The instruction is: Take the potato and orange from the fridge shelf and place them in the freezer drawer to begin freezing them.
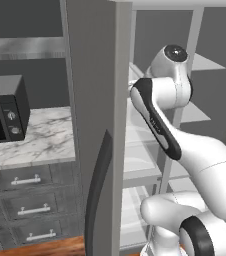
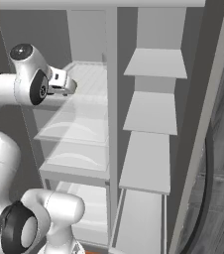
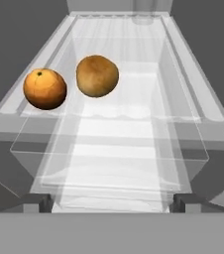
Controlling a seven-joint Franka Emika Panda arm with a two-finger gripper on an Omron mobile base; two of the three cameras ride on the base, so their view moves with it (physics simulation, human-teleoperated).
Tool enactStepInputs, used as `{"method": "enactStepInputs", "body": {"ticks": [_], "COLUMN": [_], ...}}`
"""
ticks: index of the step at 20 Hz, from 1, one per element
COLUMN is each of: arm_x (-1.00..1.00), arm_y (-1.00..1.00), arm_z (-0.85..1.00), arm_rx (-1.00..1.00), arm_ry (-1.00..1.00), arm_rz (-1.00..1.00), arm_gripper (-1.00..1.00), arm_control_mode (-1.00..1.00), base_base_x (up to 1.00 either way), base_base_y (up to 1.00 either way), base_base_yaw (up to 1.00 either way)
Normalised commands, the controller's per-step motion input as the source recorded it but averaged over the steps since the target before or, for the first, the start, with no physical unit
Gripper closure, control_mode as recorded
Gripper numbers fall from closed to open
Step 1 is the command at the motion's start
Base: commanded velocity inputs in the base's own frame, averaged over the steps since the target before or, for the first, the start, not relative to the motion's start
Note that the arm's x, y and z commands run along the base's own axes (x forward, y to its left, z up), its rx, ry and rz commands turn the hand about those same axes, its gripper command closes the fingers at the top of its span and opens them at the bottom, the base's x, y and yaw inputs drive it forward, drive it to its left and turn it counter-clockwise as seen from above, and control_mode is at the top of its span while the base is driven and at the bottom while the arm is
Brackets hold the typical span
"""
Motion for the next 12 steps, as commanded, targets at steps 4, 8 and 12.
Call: {"method": "enactStepInputs", "body": {"ticks": [4, 8, 12], "arm_x": [0.61, 0.67, 0.65], "arm_y": [0.27, 0.20, 0.00], "arm_z": [0.00, -0.08, -0.29], "arm_rx": [0.00, 0.00, 0.00], "arm_ry": [0.00, 0.00, 0.01], "arm_rz": [0.00, 0.00, 0.05], "arm_gripper": [-1.00, -1.00, -1.00], "arm_control_mode": [-1.00, -1.00, -1.00], "base_base_x": [0.00, 0.00, 0.00], "base_base_y": [0.00, 0.00, 0.00], "base_base_yaw": [0.00, 0.00, 0.00]}}
